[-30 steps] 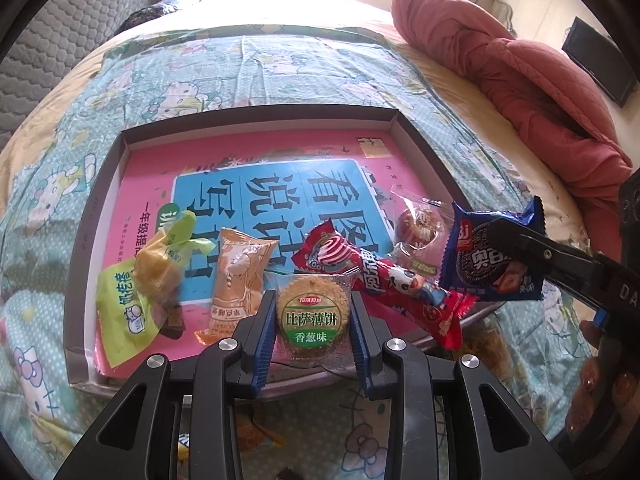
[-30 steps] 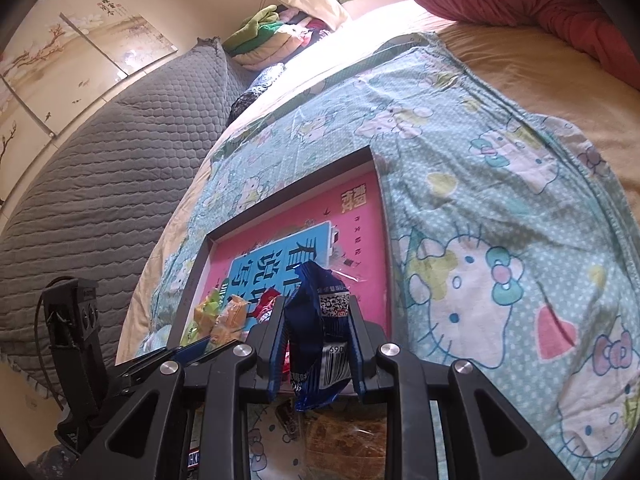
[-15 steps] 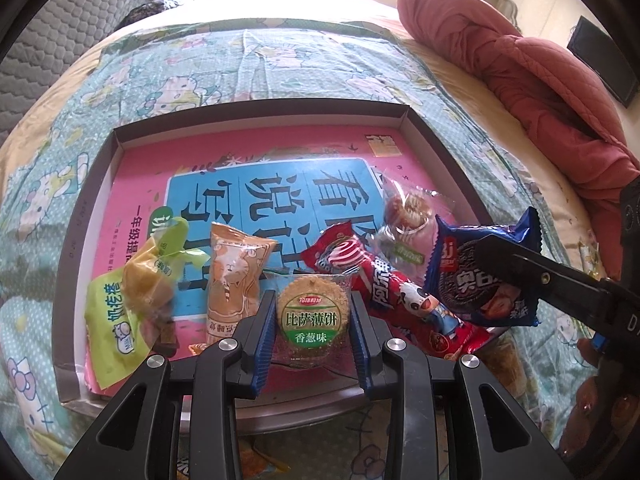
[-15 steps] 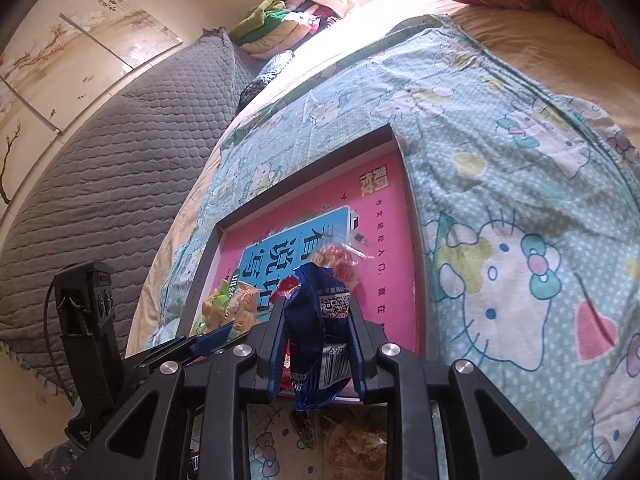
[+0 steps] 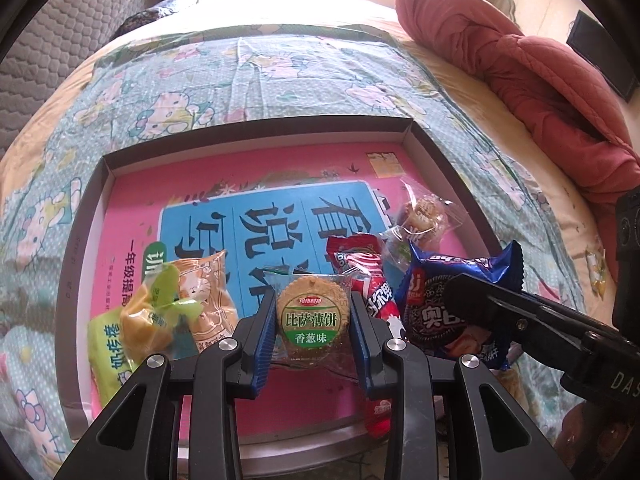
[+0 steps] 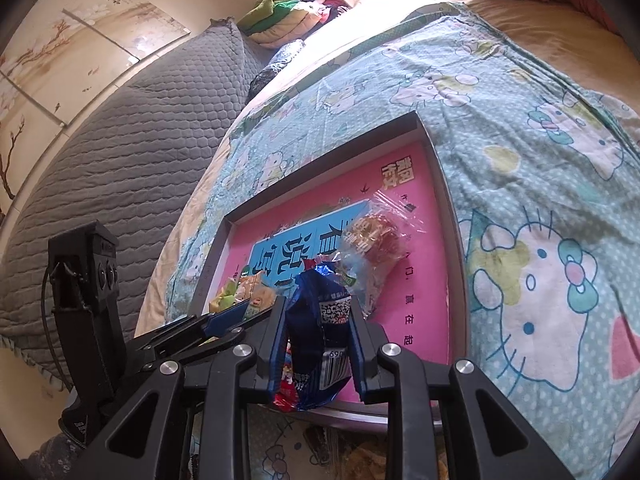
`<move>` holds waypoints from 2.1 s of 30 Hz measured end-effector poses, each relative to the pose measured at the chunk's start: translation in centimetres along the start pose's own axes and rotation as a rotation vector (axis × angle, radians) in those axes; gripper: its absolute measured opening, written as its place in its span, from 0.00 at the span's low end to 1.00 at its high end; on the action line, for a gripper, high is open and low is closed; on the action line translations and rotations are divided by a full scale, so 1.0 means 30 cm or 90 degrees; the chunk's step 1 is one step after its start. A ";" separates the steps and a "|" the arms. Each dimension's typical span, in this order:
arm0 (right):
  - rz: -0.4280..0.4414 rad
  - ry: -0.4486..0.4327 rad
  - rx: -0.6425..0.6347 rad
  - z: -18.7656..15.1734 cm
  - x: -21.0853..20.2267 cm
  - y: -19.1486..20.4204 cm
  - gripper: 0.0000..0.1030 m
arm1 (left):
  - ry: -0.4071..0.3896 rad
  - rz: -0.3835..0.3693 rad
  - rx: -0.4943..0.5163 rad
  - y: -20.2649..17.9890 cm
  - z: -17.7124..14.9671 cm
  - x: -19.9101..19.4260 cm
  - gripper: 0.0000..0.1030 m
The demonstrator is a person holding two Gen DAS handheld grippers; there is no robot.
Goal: Organize snacks
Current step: 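Lower and release the blue packet with the right tool while the left releases the cracker packet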
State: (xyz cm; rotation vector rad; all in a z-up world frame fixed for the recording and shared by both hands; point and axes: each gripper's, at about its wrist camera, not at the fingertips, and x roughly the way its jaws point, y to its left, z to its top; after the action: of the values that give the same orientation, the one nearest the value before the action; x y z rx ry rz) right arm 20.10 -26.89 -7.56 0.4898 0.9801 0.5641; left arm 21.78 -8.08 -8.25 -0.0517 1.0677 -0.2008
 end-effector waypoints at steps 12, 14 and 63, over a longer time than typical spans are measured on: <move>-0.002 0.005 0.008 0.002 0.005 -0.007 0.27 | -0.003 0.016 0.004 0.007 -0.033 0.008 0.34; -0.003 0.005 0.008 0.001 0.004 -0.004 0.27 | -0.005 0.020 0.004 0.009 -0.037 0.005 0.34; -0.046 -0.013 0.012 0.025 -0.073 -0.016 0.32 | -0.011 0.034 -0.009 0.018 -0.067 -0.055 0.34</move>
State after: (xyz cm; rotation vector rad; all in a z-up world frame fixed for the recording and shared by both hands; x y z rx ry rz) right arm 19.91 -28.77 -6.13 0.4747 0.9809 0.4853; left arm 19.33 -7.15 -7.87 -0.0366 1.0521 -0.1442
